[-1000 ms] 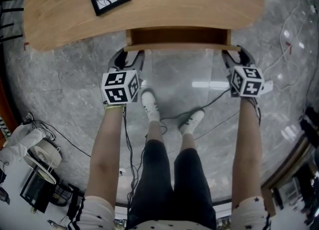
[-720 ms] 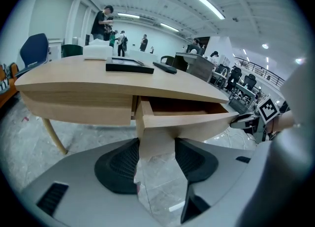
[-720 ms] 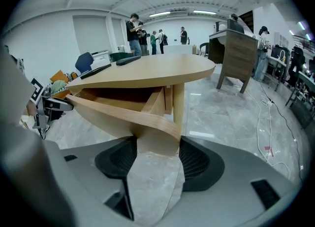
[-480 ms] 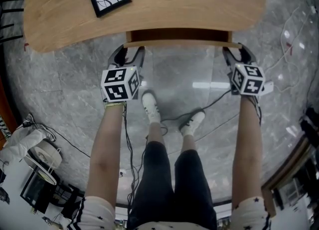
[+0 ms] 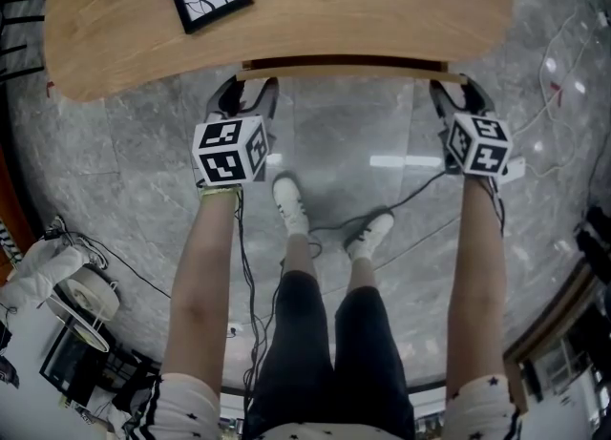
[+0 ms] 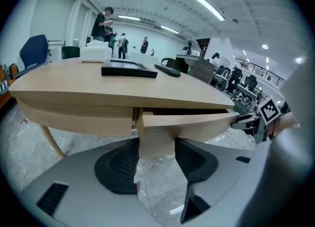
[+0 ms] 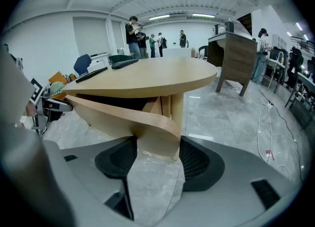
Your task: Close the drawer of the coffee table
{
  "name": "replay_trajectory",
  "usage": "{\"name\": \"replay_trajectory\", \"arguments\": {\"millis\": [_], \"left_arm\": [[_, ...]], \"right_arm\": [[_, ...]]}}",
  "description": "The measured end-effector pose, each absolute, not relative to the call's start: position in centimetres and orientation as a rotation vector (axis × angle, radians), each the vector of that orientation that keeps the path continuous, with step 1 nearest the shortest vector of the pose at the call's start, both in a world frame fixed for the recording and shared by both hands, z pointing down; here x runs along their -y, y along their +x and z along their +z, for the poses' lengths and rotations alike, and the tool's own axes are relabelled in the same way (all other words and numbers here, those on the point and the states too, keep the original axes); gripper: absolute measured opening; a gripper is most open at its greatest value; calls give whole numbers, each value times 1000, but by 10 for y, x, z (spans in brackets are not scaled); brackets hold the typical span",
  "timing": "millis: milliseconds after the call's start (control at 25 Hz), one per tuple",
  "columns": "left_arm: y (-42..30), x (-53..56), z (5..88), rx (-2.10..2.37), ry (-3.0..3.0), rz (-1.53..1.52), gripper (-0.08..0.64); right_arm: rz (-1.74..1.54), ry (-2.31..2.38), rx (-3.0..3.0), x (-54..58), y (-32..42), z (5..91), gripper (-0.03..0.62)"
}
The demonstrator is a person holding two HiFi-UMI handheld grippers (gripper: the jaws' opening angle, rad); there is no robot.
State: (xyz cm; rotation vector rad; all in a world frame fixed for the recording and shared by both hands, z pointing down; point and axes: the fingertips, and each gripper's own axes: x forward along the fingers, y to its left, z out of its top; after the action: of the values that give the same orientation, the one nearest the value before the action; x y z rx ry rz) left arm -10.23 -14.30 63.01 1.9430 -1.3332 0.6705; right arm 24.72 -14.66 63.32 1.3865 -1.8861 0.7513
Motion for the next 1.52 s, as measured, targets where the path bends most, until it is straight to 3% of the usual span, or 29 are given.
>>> {"name": "replay_trajectory", "arguments": {"millis": [1520], "left_arm": [[-102, 183, 635, 1361, 1946, 638, 238]], "right_arm": [[707, 1432, 1877, 188, 247, 633, 270]]}}
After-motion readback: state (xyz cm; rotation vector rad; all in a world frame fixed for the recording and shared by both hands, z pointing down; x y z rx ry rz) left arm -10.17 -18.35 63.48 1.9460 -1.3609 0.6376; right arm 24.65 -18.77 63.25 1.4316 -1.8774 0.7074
